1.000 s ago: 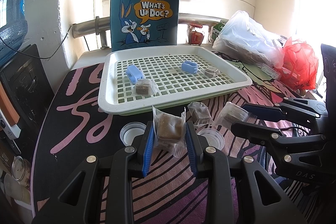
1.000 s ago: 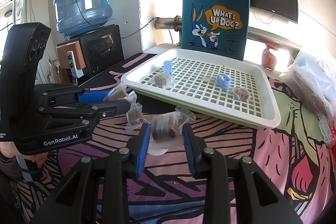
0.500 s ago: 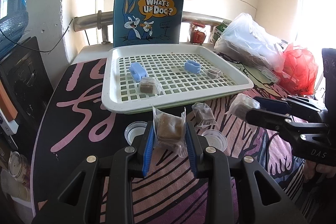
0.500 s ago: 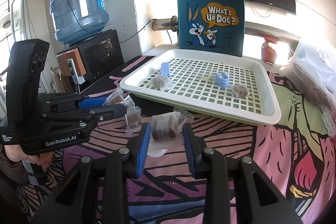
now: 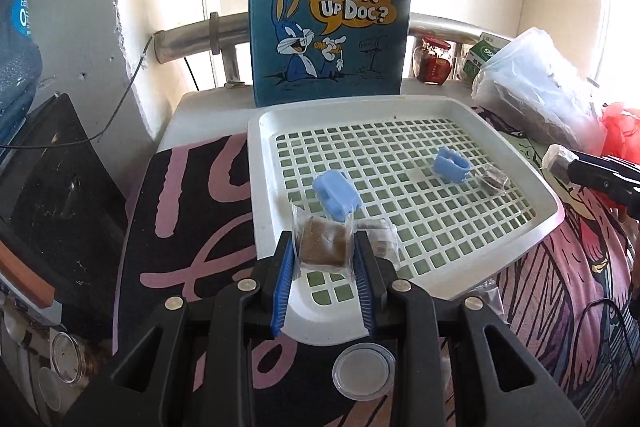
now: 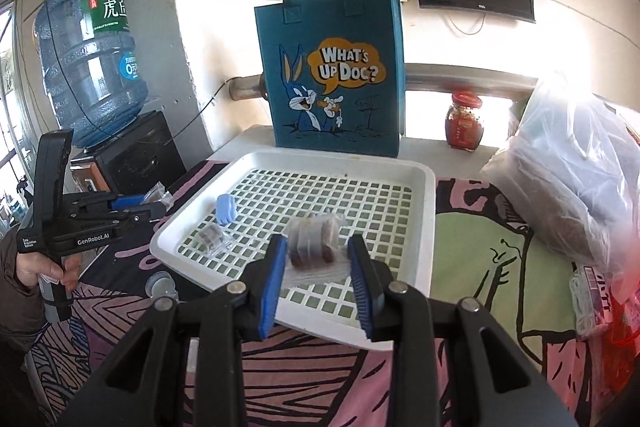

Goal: Organize objects
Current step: 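Carry both packets over the grid tray and open both tools to drop them, then grasp a clear round lid with the left tool while the right grasps a snack packet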

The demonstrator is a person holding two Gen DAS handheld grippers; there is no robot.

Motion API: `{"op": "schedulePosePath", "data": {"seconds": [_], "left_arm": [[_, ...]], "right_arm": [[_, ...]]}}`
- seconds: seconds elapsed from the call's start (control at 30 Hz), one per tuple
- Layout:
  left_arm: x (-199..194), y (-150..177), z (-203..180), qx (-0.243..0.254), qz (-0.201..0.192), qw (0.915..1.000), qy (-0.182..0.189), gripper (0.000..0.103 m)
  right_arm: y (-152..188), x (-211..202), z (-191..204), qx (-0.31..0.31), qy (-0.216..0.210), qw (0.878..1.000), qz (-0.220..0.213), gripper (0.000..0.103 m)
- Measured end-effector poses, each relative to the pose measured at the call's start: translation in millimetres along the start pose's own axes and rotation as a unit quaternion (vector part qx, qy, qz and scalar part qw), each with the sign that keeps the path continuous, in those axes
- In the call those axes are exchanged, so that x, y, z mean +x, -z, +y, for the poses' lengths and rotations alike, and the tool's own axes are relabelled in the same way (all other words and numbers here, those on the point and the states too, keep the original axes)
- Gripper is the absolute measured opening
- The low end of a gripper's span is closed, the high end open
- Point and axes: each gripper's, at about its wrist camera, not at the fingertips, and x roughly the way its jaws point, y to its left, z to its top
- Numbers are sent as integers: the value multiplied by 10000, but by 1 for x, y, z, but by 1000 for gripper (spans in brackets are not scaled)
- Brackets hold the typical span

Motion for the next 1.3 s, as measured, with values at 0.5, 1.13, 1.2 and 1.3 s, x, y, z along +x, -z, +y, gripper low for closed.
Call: {"op": "schedulePosePath", "data": {"seconds": [0.5, 1.13, 1.2, 1.3], "left_arm": [[41, 5, -13, -18, 396, 9992, -25, 42], [-87, 33, 3, -229, -918, 9955, -24, 88], [-77, 44, 2, -262, -647, 9975, 50, 88], [-56, 61, -3, -200, -286, 9994, 16, 88]], "right_arm": [[21, 92, -2, 66, -43, 9953, 963, 33], [21, -22, 65, -106, -507, 9983, -260, 60], [29, -16, 74, -131, -528, 9985, -35, 60], [42, 2, 82, -42, -581, 9977, 361, 60]]}}
